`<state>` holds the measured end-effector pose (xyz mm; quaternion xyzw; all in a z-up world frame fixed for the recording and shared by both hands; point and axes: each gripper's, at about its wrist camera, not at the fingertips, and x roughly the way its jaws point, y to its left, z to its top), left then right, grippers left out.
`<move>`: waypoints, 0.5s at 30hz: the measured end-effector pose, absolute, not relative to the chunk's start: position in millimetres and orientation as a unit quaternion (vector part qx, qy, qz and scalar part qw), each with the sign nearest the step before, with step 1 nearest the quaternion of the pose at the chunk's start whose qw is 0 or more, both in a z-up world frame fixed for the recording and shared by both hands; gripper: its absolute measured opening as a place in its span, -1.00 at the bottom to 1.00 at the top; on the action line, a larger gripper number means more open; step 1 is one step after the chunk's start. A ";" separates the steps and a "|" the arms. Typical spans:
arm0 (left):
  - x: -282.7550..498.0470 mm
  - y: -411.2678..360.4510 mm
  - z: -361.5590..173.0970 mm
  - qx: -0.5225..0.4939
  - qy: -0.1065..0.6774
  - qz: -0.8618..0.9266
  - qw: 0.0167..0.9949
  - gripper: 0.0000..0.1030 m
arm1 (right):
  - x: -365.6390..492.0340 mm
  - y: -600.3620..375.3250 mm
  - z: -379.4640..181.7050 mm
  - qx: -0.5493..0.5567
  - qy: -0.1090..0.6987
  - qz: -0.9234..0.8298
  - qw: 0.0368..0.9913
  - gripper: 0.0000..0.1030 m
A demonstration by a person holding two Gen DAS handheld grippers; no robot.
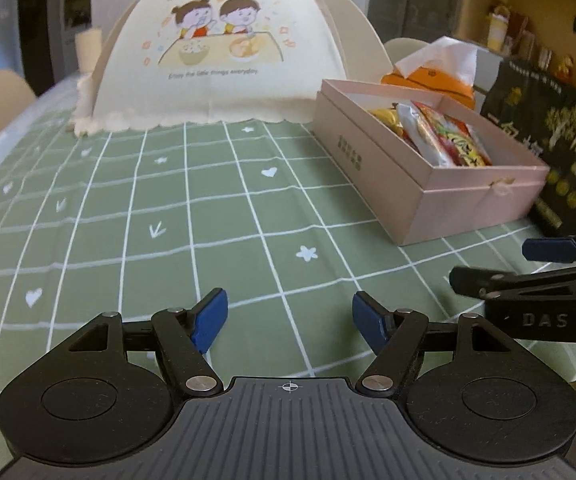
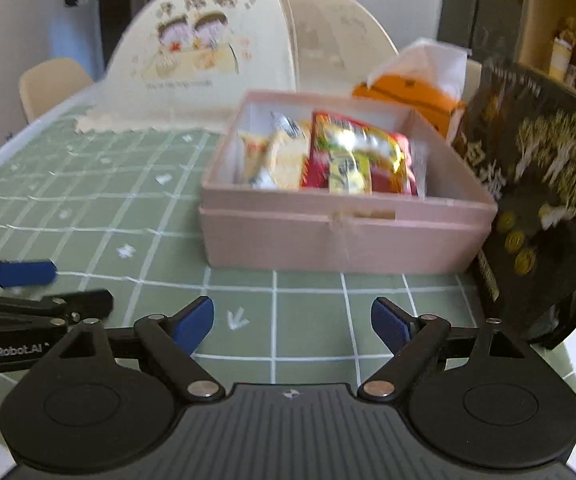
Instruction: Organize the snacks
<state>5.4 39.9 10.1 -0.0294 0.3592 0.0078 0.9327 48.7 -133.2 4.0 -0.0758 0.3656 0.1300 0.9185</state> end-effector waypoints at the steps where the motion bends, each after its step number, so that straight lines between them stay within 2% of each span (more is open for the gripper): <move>1: 6.9 36.5 9.0 -0.018 0.358 0.011 0.934 0.46 | 51.3 -134.3 -1.1 -0.068 0.372 0.128 0.917 0.74; 2: 7.7 33.7 7.9 -0.010 0.356 0.014 0.934 0.46 | 51.0 -137.6 -3.3 -0.056 0.369 0.126 0.919 0.75; 6: 5.2 28.9 3.2 -0.002 0.340 0.024 0.940 0.51 | 46.1 -149.0 -12.1 -0.038 0.360 0.109 0.926 1.00; 15: 2.8 27.0 0.1 0.002 0.322 0.025 0.946 0.54 | 32.7 -153.7 -21.5 -0.022 0.322 0.086 0.943 1.00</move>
